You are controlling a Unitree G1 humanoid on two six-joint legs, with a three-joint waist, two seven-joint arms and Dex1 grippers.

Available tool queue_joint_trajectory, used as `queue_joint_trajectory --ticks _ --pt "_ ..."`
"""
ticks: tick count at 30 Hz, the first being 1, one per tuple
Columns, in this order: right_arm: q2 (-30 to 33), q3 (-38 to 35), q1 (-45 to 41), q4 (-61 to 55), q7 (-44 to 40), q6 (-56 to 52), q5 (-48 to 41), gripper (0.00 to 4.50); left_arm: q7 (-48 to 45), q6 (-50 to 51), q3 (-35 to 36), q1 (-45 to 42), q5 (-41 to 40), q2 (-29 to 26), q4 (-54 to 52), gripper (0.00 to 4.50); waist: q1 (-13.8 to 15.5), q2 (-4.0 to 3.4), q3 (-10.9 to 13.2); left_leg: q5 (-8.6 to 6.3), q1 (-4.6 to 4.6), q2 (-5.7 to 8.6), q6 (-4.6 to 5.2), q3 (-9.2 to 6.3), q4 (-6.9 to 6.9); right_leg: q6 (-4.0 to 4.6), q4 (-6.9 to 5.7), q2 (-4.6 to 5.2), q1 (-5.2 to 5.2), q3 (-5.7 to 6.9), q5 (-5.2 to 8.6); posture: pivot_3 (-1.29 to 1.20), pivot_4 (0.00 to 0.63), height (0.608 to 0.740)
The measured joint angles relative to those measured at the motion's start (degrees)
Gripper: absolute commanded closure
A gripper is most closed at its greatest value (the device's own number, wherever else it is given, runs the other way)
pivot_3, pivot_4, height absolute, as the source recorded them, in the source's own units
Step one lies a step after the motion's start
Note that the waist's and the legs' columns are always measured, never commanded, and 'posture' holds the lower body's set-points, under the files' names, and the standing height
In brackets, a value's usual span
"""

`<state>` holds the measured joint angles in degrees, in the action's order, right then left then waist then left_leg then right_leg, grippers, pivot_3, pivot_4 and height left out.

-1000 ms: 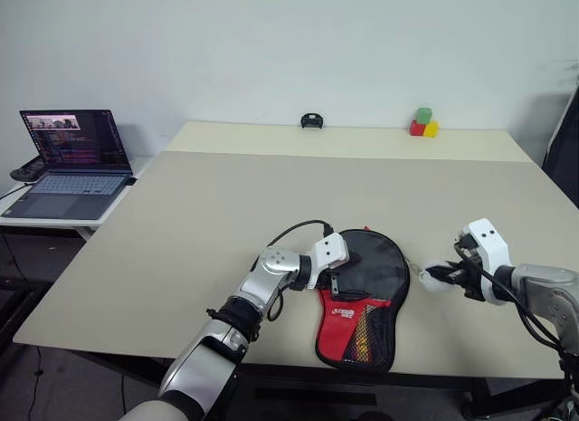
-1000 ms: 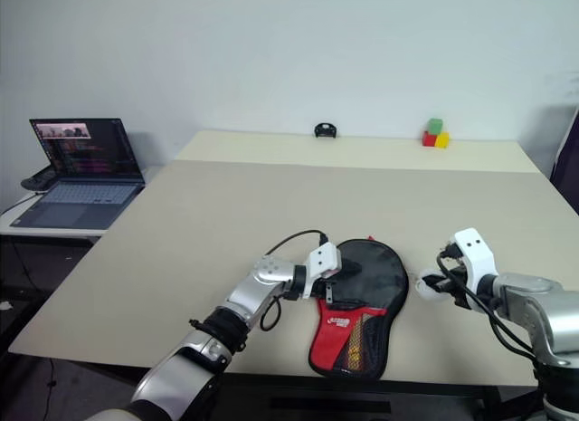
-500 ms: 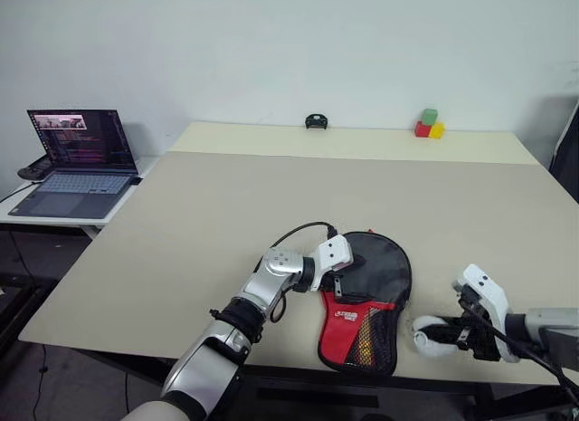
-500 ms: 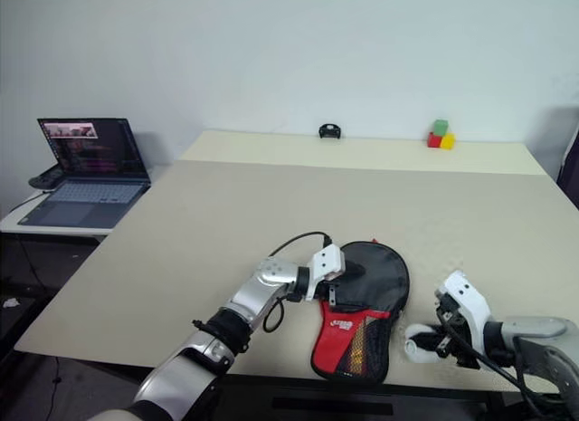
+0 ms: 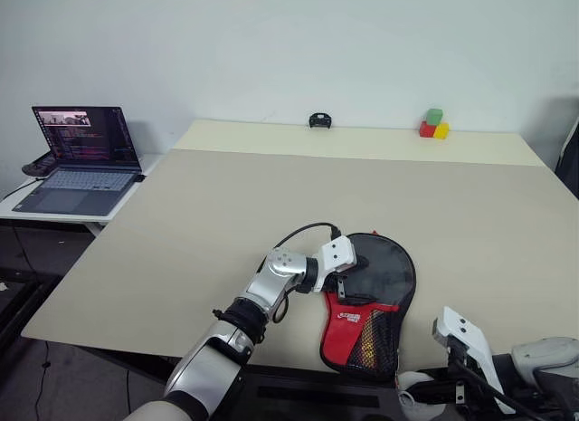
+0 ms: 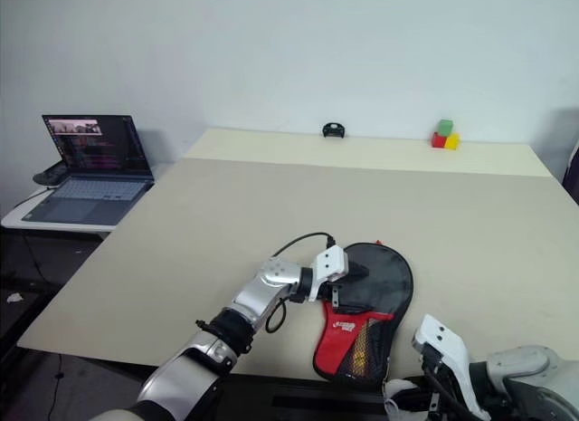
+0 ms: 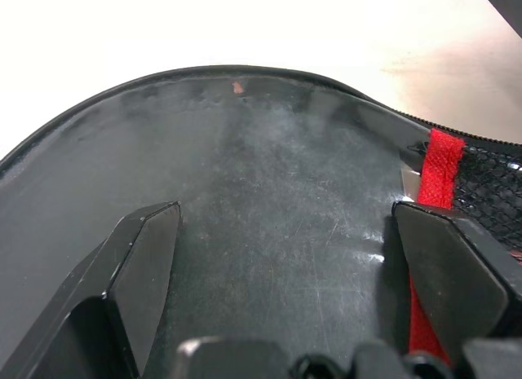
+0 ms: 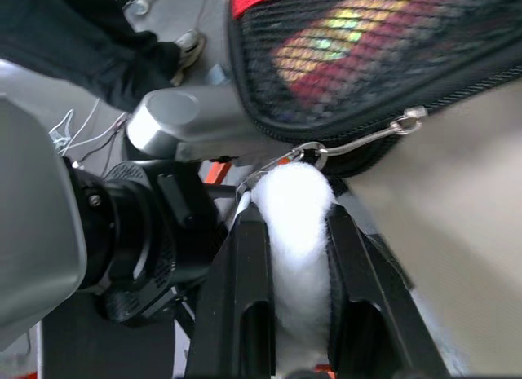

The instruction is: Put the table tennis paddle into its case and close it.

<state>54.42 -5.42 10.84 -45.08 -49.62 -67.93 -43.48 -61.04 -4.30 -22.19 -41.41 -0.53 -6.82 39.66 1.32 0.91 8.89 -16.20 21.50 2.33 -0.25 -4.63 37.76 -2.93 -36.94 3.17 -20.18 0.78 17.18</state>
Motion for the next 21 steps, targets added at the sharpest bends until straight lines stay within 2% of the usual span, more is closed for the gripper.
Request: queue_joint_trajectory --ticks 5,9,15,21 --pt "-1.67 2.77 1.34 -1.77 2.05 1.18 -0.13 4.17 -0.37 0.02 0.0 0.0 0.0 0.47 -0.01 0.0 0.1 0.07 -0.03 -0.07 0.05 0.0 -0.03 -0.08 0.0 -0.01 0.02 0.0 -0.01 0.06 0.01 0.0 0.15 0.74" --pt "-2.68 2.17 1.7 -4.15 4.8 0.23 -2.51 4.17 -0.86 0.07 0.0 0.0 0.0 0.54 -0.11 0.0 0.12 0.06 -0.03 -0.13 0.07 0.0 -0.03 -0.09 0.0 -0.02 0.05 0.0 -0.01 0.07 0.03 0.0 0.15 0.74" --pt "-2.61 -0.83 1.51 -7.74 11.4 -2.78 -12.15 4.19 -1.1 0.07 0.0 0.02 0.0 0.76 -0.24 0.0 0.22 0.09 -0.05 -0.18 0.15 0.01 -0.02 -0.15 0.01 0.07 0.08 0.01 -0.02 0.13 0.02 0.0 0.15 0.74" --pt "-0.83 -0.47 0.12 -8.9 19.15 -3.4 -21.23 4.19 -1.1 0.07 0.0 -0.06 0.02 0.79 -0.23 0.0 0.22 0.11 -0.03 -0.19 0.16 0.02 0.0 -0.15 0.03 0.07 0.08 0.01 -0.03 0.13 0.03 0.0 0.15 0.74"
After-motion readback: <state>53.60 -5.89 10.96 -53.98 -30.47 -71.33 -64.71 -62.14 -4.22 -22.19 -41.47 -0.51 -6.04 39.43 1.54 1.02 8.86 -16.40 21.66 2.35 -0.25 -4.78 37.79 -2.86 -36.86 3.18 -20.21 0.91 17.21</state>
